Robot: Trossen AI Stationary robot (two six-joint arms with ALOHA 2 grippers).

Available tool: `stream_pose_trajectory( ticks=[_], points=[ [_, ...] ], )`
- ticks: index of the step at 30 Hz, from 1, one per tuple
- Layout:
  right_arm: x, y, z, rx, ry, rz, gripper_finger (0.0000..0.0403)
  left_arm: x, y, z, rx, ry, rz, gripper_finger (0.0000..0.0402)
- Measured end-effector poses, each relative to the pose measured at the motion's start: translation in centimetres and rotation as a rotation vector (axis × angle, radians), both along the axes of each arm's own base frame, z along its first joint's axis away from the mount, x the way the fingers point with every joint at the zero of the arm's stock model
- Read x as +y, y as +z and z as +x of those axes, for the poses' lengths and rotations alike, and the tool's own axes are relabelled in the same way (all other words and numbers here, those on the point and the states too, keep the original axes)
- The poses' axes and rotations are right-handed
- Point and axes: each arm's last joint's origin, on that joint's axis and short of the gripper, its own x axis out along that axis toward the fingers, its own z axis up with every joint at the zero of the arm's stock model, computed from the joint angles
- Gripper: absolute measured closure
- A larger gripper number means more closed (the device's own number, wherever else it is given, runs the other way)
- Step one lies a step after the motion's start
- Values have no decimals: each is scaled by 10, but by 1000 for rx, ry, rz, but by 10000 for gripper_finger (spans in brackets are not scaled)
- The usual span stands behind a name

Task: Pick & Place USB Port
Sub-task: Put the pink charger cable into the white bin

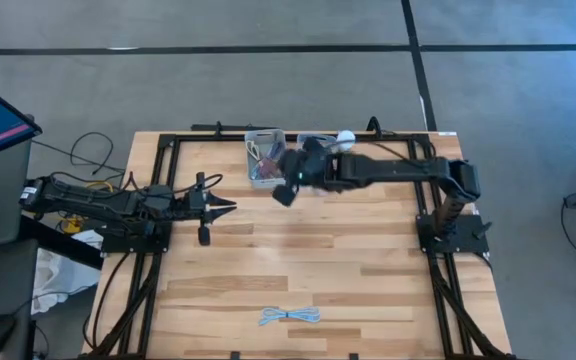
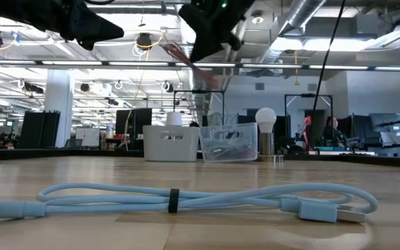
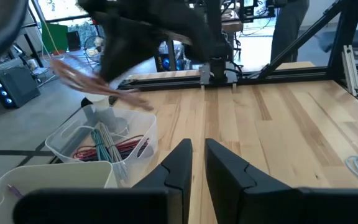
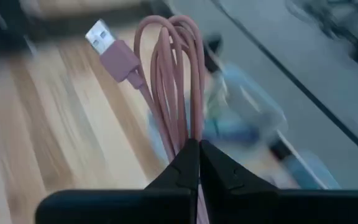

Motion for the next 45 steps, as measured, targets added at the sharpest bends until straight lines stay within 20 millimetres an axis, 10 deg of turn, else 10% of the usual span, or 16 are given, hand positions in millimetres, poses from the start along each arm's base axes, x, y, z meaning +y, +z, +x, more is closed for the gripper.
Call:
stream_pose_trajectory(
  ticks=[26, 45],
  points=[
    [-134, -104, 37, -254, -56, 169, 403, 0, -1, 0, 6, 1, -5, 357],
    [-141, -108, 40, -231, -7, 197, 358, 0, -1, 0, 5, 1, -5, 357]
  ],
)
